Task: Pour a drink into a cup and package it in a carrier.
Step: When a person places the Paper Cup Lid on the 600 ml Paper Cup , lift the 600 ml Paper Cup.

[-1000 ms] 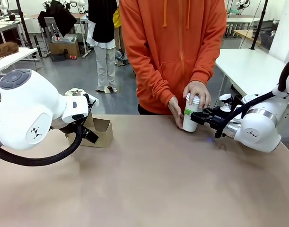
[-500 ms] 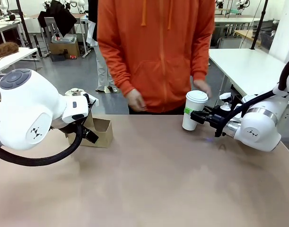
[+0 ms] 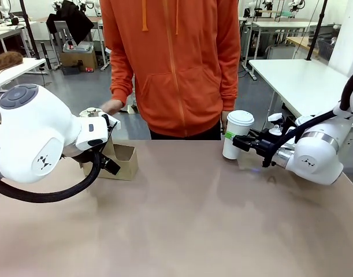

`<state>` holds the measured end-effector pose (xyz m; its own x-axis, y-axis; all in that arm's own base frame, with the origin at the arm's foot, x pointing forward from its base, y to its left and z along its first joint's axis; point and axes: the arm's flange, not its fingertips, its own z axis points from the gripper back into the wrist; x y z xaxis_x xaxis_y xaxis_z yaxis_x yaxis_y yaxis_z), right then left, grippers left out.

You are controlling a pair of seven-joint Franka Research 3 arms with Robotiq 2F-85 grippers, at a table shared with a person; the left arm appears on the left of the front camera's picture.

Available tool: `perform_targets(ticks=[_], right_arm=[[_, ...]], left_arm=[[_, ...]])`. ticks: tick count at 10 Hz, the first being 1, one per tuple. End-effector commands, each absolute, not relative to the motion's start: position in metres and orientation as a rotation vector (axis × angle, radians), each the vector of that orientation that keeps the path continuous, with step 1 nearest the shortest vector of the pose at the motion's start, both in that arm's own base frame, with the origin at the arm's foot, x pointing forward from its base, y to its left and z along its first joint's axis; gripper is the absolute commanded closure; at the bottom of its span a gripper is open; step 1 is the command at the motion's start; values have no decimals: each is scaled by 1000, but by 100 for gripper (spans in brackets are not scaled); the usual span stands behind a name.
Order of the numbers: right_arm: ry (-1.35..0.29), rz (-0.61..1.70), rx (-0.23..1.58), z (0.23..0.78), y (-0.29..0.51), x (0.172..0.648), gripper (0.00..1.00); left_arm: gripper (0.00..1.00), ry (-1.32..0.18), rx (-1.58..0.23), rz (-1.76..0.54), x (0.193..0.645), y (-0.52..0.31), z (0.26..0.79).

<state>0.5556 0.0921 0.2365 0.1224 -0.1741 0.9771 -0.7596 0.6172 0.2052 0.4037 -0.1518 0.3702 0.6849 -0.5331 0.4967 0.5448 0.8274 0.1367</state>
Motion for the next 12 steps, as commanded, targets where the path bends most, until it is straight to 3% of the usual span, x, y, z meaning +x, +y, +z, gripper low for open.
perform_targets(ticks=[1, 12], right_arm=[[-1422, 497, 860, 241, 90, 549, 20], [-1406, 505, 851, 233, 90, 551, 20]], left_arm=[[0, -550, -25, -604, 404, -152, 371], [0, -550, -25, -604, 404, -152, 371]])
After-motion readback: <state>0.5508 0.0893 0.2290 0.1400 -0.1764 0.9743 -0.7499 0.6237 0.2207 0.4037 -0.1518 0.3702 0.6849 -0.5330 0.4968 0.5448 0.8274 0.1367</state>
